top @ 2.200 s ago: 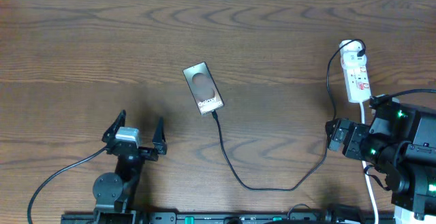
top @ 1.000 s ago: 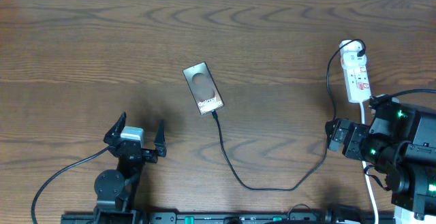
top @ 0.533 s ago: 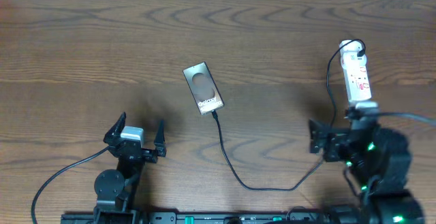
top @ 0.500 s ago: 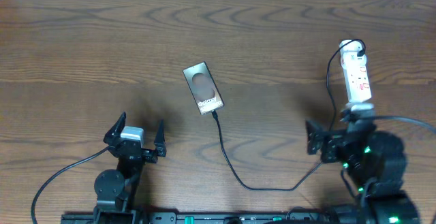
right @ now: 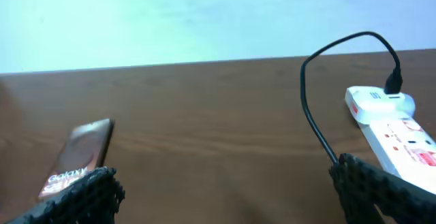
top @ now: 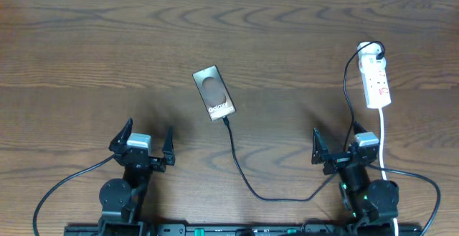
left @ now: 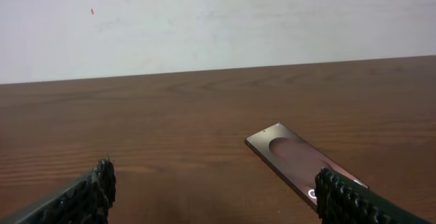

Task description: Plug charger to phone and switch on socket

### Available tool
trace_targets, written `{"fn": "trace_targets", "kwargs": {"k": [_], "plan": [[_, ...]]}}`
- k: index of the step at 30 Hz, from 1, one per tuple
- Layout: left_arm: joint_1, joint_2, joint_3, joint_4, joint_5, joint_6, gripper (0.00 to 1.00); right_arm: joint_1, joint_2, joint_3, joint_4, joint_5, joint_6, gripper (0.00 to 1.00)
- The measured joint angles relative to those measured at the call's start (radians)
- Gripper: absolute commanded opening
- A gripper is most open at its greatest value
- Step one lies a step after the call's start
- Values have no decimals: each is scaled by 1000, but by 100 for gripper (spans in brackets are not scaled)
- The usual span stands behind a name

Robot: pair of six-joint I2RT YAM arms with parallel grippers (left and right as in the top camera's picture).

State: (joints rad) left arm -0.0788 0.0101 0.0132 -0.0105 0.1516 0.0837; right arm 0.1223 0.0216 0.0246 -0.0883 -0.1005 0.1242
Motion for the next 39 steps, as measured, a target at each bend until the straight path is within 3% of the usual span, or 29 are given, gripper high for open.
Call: {"fn": "trace_targets", "kwargs": {"k": [39], "plan": [[0,0,0,0,0,0,92,-19,-7,-14,18,8,25,99]]}}
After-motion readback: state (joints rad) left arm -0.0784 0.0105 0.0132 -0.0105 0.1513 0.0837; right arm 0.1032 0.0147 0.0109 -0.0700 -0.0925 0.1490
